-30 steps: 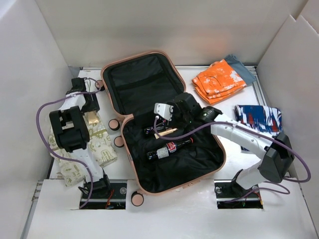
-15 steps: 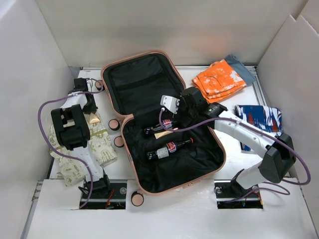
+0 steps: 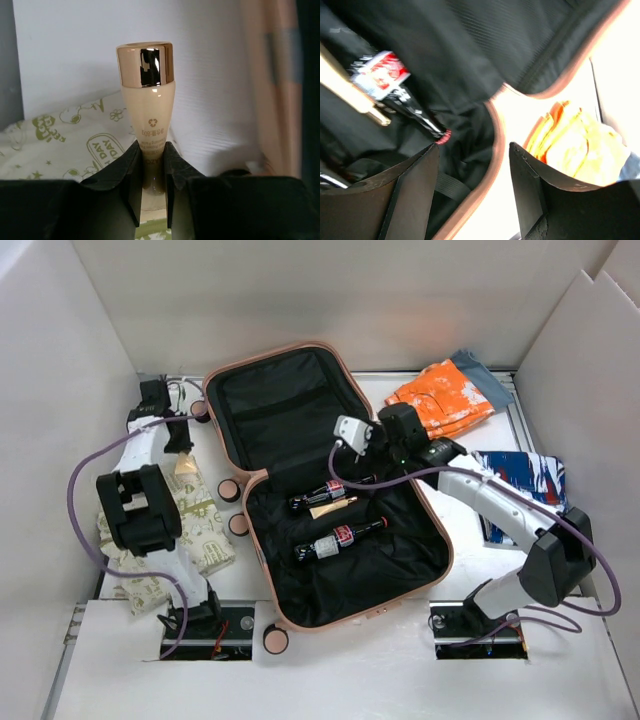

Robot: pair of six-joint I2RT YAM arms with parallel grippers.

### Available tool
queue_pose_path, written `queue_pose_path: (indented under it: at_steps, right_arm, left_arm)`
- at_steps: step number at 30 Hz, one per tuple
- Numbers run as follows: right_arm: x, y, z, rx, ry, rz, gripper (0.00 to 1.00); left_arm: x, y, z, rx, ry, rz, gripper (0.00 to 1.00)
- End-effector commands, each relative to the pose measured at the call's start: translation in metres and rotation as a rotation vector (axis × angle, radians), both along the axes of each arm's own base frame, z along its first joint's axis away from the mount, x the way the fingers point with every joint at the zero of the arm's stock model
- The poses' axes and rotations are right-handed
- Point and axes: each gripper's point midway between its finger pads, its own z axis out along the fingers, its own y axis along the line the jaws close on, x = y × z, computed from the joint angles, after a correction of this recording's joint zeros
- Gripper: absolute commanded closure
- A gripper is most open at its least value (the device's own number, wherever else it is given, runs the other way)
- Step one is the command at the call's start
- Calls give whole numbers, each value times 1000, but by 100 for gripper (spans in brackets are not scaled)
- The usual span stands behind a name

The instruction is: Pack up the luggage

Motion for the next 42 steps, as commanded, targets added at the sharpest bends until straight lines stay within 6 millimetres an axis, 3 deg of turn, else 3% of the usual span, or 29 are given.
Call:
queue_pose_path:
  at_steps: [1, 3, 4, 5, 7, 8, 9, 11, 12, 15, 16, 20, 24, 28, 31, 32, 33, 37, 39, 42]
  right_arm:
    - [19, -7, 56, 175, -100, -49, 37]
    - [24, -17, 61, 220, -98, -86, 37]
    - [31, -31, 74, 273, -112, -147, 37]
    - [35, -40, 70, 286, -101, -182, 37]
    - [40, -58, 78, 344, -99, -222, 37]
    - [41, -63, 81, 368, -103, -235, 37]
    - [43, -68, 81, 378, -97, -246, 37]
    - [46, -80, 85, 392, -104, -273, 37]
    - [43, -79, 89, 400, -109, -262, 37]
    - [41, -90, 92, 408, -112, -292, 37]
    - [41, -95, 95, 412, -123, -301, 37]
    - [31, -102, 91, 412, -108, -317, 37]
    - [24, -118, 86, 406, -109, -367, 37]
    - [25, -142, 80, 442, -95, -457, 36]
    - [26, -161, 80, 482, -62, -554, 34]
    - [28, -174, 77, 498, -41, -613, 33]
    - [29, -184, 71, 496, -23, -658, 33]
    - [31, -236, 62, 493, -6, -886, 24]
    - [32, -264, 51, 470, 8, -985, 23]
    - [33, -271, 49, 455, 10, -1016, 23]
  left_arm:
    - [12, -41, 102, 57, -243, -234, 100]
    - [12, -85, 121, 82, -291, -430, 100]
    - [10, -103, 133, 89, -315, -507, 100]
    - [-2, -146, 134, 60, -301, -648, 100]
    - [-17, -189, 139, 67, -292, -843, 100]
    - [-29, -211, 136, 51, -274, -923, 100]
    - [-52, -251, 131, 13, -244, -1052, 100]
    - [-75, -285, 125, -8, -223, -1171, 100]
    - [-92, -314, 114, -35, -193, -1259, 100]
    - [-118, -346, 84, -88, -105, -1387, 100]
    - [-138, -354, 73, -110, -47, -1456, 100]
    - [-168, -348, 27, -68, 113, -1594, 100]
    - [-184, -346, 6, -81, 174, -1621, 100]
    - [-188, -350, -5, -93, 190, -1605, 97]
    - [-187, -348, -8, -83, 191, -1602, 75]
    - [-187, -348, -8, -83, 191, -1602, 68]
    - [-188, -349, -8, -87, 195, -1592, 53]
    - [-186, -345, -11, -66, 206, -1562, 25]
    - [-178, -349, -5, -58, 177, -1538, 22]
    - [-148, -347, 20, -55, 86, -1417, 19]
